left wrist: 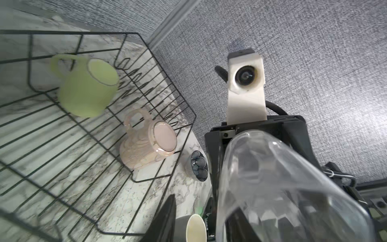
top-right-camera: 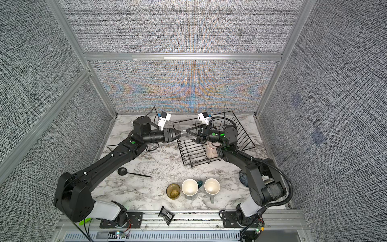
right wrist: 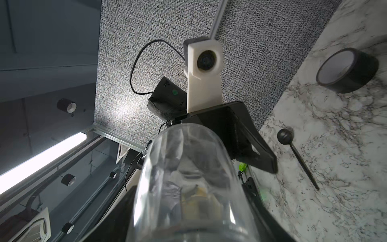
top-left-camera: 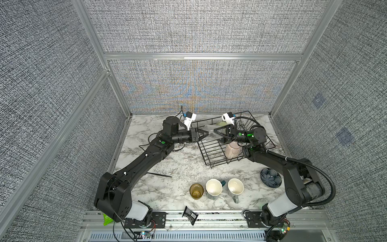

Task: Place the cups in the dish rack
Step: 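Open the left gripper and withdraw while the right carries the glass over the rack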

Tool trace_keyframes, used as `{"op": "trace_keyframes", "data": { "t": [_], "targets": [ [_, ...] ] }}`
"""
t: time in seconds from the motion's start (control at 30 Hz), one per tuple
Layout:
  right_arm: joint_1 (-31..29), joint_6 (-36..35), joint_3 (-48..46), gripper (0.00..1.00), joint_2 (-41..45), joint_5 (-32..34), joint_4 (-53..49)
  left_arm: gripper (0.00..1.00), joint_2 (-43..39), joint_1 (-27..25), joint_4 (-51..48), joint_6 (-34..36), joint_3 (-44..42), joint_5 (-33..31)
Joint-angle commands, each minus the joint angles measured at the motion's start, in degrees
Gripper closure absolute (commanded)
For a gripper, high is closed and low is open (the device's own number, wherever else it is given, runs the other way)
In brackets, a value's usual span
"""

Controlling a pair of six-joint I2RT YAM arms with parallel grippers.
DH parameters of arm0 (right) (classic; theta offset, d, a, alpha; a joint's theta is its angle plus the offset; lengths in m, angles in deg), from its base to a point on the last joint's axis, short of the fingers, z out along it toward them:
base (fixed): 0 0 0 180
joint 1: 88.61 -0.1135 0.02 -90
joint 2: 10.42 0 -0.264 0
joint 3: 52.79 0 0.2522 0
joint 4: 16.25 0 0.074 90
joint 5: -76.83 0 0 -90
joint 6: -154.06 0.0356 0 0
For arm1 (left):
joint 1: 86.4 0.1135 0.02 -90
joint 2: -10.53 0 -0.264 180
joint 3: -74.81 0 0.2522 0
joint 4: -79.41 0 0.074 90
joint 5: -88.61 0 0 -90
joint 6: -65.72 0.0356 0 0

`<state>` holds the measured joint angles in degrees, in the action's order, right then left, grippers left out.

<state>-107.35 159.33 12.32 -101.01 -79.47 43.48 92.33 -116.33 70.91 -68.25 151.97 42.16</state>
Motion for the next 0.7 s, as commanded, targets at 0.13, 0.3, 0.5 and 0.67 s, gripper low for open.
{"op": "trace_keyframes", "data": {
  "t": [0.13, 0.3, 0.5, 0.67],
  "targets": [
    [2.3, -42.4, 7.0, 0.36, 6.7, 2.0, -52.3, 0.55, -4.9, 1.9, -11.1, 6.0, -3.9, -10.8],
    [1.9, -75.0, 22.8, 0.35, 6.5, 20.2, -98.7, 0.49, -8.2, 2.3, -20.3, 8.2, -5.0, -21.5],
    [1.9, -83.6, 33.6, 0.36, 0.9, 40.7, -116.9, 0.28, -13.0, 2.8, -35.0, 4.4, -5.3, -44.8],
    [1.8, -86.8, 40.3, 0.35, -4.9, 52.5, -124.4, 0.28, -19.4, 3.0, -35.6, 3.3, -9.8, -52.2]
  ]
}}
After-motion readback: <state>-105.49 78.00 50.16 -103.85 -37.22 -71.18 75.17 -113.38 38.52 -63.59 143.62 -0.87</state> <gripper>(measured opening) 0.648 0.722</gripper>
